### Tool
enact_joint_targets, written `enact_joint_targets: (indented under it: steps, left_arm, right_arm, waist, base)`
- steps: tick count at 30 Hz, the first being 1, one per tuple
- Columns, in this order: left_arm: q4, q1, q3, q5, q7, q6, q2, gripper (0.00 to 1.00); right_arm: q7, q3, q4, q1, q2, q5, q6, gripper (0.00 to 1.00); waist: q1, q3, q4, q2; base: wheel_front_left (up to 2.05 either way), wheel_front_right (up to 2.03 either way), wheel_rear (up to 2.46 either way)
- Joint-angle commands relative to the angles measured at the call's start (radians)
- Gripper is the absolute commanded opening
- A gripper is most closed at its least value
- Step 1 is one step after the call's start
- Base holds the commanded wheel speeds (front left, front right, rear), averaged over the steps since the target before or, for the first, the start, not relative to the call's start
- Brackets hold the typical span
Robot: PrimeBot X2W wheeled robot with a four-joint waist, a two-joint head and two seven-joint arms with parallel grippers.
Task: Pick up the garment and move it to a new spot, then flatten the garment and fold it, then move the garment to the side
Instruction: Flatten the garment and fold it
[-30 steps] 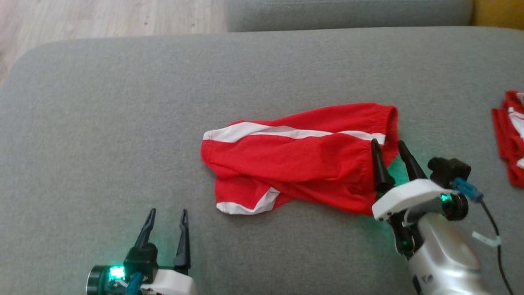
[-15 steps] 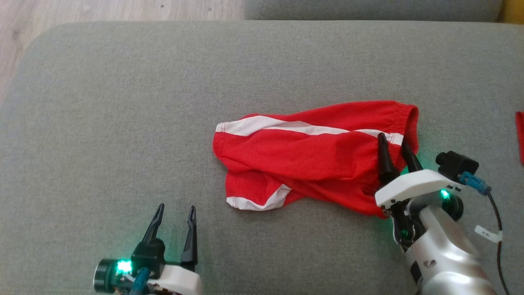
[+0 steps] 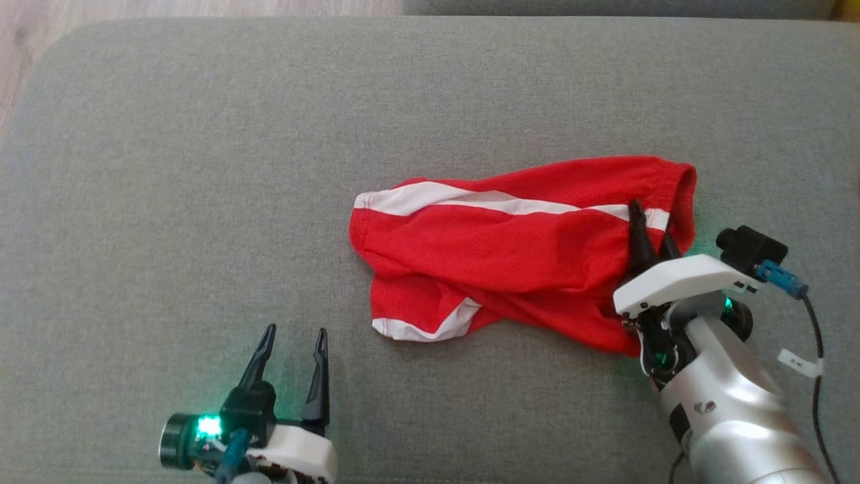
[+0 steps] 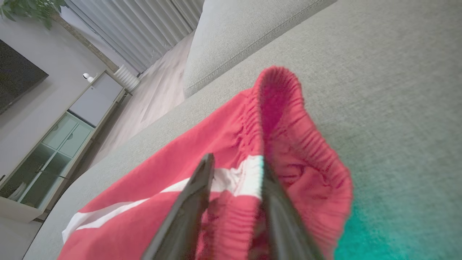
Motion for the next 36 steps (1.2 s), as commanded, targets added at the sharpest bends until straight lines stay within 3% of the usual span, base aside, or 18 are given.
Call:
enact_joint_targets:
  steps: [1, 12, 16, 26, 36]
  left_arm:
    - [-0.021, -0.031, 0.024, -0.012, -0.010, 0.007, 0.001, 1.00]
    - [-0.069, -0.049, 0.051, -0.100, -0.010, 0.005, 0.001, 1.00]
    - [-0.072, -0.116, 0.060, -0.176, -0.010, -0.037, 0.001, 1.00]
    - [0.260, -0.490, 0.008, -0.324, 0.013, -0.167, 0.001, 1.00]
    - [0.427, -0.701, -0.174, -0.573, 0.226, -0.183, 0.014, 1.00]
  right_arm:
    - [-0.007, 0.027, -0.020, -0.030, 0.003, 0.003, -0.001, 0.00]
    - [-0.007, 0.041, -0.151, 0.074, -0.033, 0.066, -0.001, 0.00]
    - [-0.007, 0.096, -0.231, 0.126, -0.067, 0.099, -0.001, 0.00]
    - [-0.007, 0.169, -0.290, 0.143, -0.084, 0.135, -0.001, 0.00]
    - [-0.007, 0.162, -0.267, 0.127, -0.074, 0.110, -0.001, 0.00]
  waist:
    - [0.0000, 0.001, -0.001, 0.0000]
    - [0.0000, -0.024, -0.087, 0.0000]
    - [0.0000, -0.019, -0.140, 0.0000]
    - [0.0000, 0.061, -0.238, 0.0000]
    - [0.0000, 0.116, -0.265, 0.0000]
  base:
    - [0.00, 0.00, 0.00]
    - [0.00, 0.00, 0.00]
    - [0.00, 0.00, 0.00]
    - [0.00, 0.00, 0.00]
    - [0.00, 0.00, 0.00]
